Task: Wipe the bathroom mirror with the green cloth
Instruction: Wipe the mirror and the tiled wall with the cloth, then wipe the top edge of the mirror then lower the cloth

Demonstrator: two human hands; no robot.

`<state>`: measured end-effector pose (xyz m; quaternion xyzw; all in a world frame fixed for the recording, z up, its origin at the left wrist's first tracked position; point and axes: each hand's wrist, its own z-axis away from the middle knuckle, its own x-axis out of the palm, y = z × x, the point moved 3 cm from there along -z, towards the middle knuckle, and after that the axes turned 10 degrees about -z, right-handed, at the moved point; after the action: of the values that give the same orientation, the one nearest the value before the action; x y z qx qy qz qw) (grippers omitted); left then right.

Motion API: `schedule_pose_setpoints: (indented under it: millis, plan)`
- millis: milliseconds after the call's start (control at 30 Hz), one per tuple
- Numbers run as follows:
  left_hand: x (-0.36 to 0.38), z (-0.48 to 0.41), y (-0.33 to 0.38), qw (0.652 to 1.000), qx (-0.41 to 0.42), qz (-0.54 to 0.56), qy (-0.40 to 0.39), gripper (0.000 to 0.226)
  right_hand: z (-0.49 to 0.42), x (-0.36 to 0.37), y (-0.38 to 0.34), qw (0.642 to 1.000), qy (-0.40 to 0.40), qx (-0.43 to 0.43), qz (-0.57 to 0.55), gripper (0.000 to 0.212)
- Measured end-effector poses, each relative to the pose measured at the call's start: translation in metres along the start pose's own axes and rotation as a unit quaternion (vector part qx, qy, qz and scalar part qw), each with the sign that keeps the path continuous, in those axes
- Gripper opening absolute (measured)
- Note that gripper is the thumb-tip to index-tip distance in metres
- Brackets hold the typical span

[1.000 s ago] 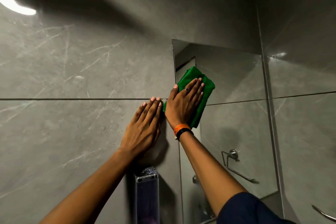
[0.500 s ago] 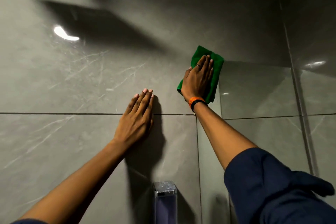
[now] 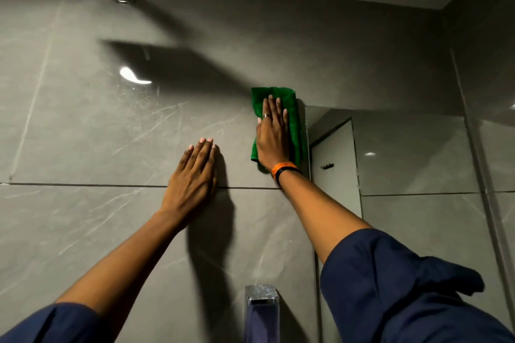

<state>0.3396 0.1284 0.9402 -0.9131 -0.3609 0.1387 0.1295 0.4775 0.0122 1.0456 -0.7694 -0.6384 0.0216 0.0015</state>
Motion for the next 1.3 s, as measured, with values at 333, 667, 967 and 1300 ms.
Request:
schedule_pose_setpoints:
  millis: [333,667,967,1300]
  plan:
    - [-0.031,0.028,-0.051,0.999,-0.015,-0.044,-0.022,0.061,0.060,0.035,-0.058,0.995,-0.011,-0.095,0.037,0.055]
    - [-0.013,0.129,-0.111,0.997,0.013,-0.017,-0.075,0.058,0.158,0.074,-0.127,0.993,-0.042,-0.085,0.066,0.051]
    - [0.000,0.307,-0.056,0.976,-0.005,0.101,-0.195,0.058,0.338,0.063,-0.157,0.989,-0.147,0.035,0.008,0.050]
    - [-0.005,0.605,0.068,0.868,-0.029,0.222,-0.444,0.057,0.666,0.009,-0.188,0.896,-0.349,0.269,-0.054,0.049]
